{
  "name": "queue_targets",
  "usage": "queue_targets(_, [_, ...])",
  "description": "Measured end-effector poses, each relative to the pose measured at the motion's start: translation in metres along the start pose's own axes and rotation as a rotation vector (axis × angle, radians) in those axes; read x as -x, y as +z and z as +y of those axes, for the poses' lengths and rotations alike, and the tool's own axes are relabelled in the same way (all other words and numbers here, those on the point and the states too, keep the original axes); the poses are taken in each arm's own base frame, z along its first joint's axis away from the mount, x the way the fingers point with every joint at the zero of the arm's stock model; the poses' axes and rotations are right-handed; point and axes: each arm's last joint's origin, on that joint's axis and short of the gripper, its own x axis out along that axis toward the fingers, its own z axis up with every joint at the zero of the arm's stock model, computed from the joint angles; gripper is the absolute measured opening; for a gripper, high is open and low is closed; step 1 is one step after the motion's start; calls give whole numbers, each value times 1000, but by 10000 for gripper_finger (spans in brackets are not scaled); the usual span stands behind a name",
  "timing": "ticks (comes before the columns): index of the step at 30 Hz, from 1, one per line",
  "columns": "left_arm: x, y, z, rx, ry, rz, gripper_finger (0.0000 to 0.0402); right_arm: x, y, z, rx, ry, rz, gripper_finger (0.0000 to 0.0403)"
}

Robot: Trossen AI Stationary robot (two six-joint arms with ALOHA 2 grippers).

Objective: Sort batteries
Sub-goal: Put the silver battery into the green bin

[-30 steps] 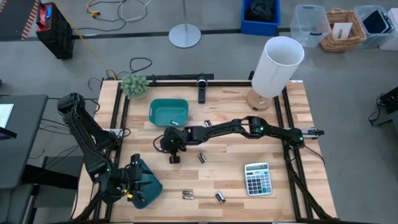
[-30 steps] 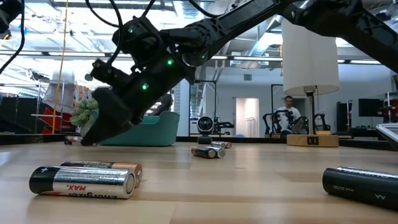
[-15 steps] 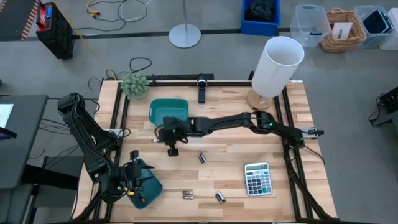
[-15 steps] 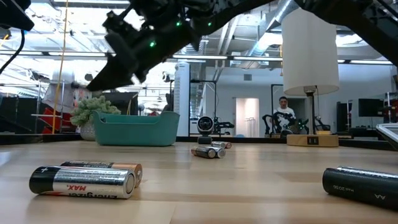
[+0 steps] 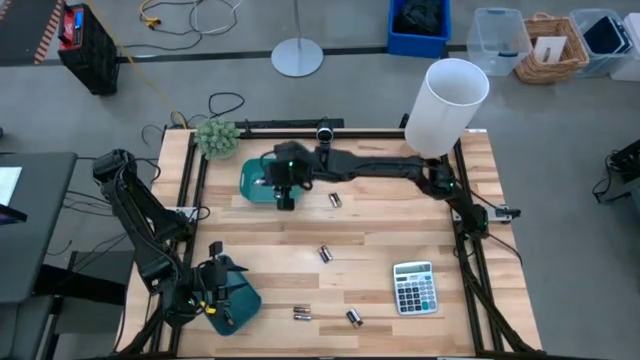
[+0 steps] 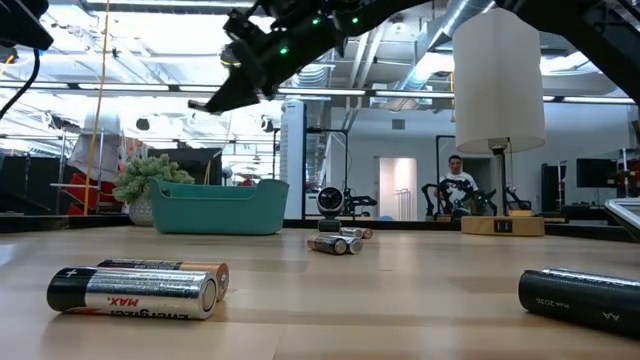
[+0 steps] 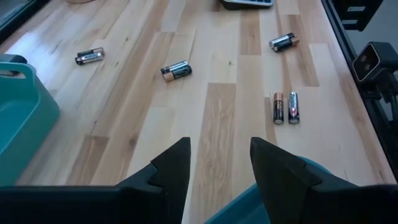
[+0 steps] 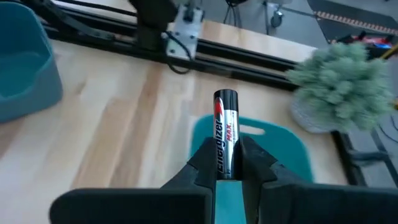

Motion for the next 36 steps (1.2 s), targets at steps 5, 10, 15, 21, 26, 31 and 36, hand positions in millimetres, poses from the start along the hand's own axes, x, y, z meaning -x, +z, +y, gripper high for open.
queue_targets(5, [0,0,0,0,-7,9,161,22,3,-13,43,-4,54,47])
queue_targets(10, [0,-2,2,-19,10,25,161,32,-2,-17,105,42,121,47])
queue_targets(15, [-5,-2,12,-23,71,54,161,30,-13,-24,119,168,90,47])
queue_targets(21, [-15,6,31,16,162,85,161,27,-21,-41,112,153,25,47])
queue_targets(26, [-22,12,43,-1,226,104,161,20,-25,-49,109,134,-14,53])
queue_targets(31, [-30,17,52,-33,276,116,161,15,-29,-59,66,106,-34,74])
queue_targets(36, [-34,21,59,-55,303,119,161,14,-40,-72,17,88,-5,135])
